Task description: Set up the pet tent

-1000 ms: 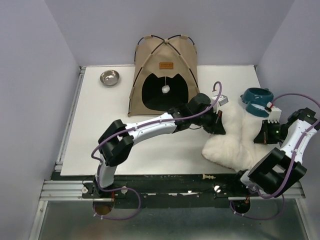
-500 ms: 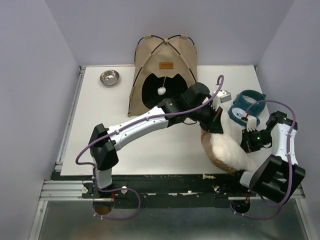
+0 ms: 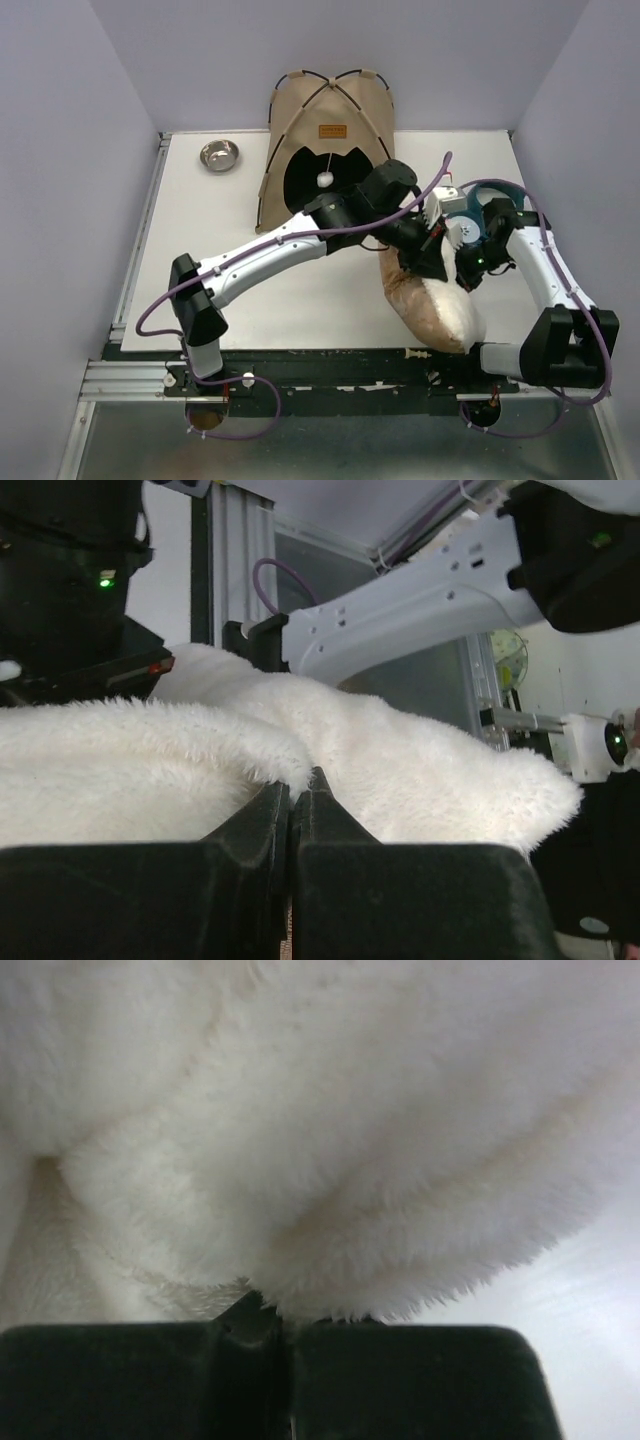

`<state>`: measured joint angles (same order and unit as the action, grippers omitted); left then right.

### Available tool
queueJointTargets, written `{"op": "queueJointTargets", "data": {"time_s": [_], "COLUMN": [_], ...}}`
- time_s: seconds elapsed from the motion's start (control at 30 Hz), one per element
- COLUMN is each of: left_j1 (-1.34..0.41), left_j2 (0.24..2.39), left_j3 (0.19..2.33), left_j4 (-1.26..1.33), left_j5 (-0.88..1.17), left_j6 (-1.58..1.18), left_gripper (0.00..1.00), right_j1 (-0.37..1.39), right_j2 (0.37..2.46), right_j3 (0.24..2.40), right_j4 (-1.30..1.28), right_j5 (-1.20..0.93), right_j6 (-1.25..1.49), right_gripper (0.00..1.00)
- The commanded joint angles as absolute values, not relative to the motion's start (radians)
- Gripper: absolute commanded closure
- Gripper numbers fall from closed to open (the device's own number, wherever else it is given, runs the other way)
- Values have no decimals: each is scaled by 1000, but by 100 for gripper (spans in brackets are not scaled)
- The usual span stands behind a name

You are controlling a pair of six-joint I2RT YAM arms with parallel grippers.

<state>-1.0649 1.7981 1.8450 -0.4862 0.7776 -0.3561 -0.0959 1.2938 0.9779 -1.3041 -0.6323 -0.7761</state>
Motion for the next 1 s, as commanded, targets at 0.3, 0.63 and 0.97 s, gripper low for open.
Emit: {"op": "queueJointTargets", "data": {"time_s": [0.3,0.63,0.97], "left_j1": [-805,-694,-416], "left_j2": [1290,1089,1186], "left_j3": [1310,1103,1014], "left_j4": [-366,-545,-347], "left_j5": [770,534,589], "left_j6": [-358,-140,-192], "left_gripper": [100,100,100], "right_j1": [100,417,537], "right_j2": [1126,1233,1373], "right_j3": [1158,1222,1348], "right_j4": [-1283,-885,-715], "right_j5": [-932,-910,-763], "right_j6": [-619,-241,-112], "right_gripper": [99,99,99]}}
